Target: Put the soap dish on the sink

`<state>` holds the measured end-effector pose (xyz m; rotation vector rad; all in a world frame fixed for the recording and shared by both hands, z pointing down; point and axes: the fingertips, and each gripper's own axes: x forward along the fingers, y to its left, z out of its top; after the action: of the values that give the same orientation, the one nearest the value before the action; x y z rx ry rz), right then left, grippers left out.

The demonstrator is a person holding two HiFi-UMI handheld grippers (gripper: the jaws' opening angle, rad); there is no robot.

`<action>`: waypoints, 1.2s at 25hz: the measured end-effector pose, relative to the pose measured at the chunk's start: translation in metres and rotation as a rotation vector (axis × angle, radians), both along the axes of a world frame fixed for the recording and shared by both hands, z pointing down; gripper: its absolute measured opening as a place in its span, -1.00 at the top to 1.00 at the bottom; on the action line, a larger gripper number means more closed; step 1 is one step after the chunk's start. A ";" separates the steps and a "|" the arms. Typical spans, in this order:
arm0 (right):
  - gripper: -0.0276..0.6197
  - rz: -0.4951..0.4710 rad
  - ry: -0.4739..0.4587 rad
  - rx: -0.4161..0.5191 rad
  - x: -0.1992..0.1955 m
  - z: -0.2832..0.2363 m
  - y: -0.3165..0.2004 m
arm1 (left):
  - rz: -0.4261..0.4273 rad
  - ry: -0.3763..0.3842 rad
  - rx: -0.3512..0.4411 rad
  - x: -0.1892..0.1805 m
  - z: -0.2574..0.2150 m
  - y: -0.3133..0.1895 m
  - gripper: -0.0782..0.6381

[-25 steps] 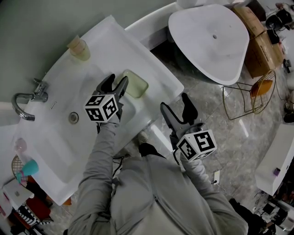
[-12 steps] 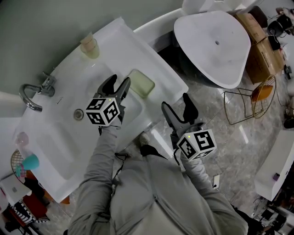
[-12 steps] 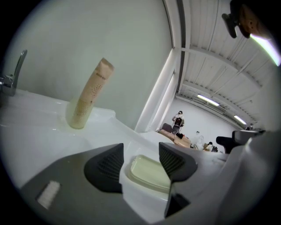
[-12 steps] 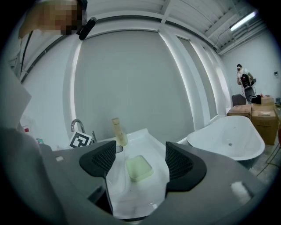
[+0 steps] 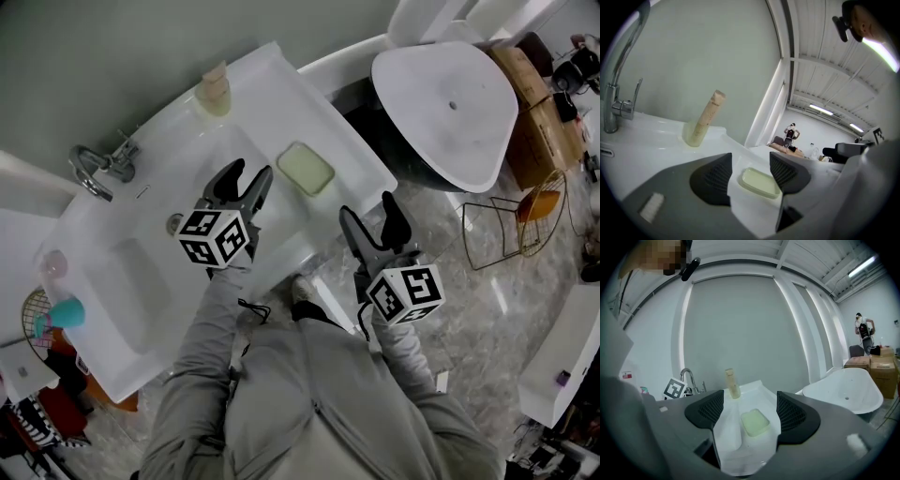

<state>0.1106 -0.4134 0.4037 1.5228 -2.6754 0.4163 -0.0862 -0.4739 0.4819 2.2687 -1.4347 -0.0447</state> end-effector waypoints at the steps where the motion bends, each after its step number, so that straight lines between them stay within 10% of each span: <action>1: -0.18 -0.001 -0.002 0.004 -0.001 -0.001 0.002 | -0.003 0.003 0.002 -0.003 -0.002 0.004 0.01; 30: -0.18 0.074 0.002 0.107 -0.027 -0.037 0.092 | -0.013 -0.011 0.188 -0.048 -0.071 0.147 0.02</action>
<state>0.0838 -0.3209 0.3667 1.6533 -2.6870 0.2773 -0.1341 -0.3265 0.4104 2.4127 -1.5074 -0.1785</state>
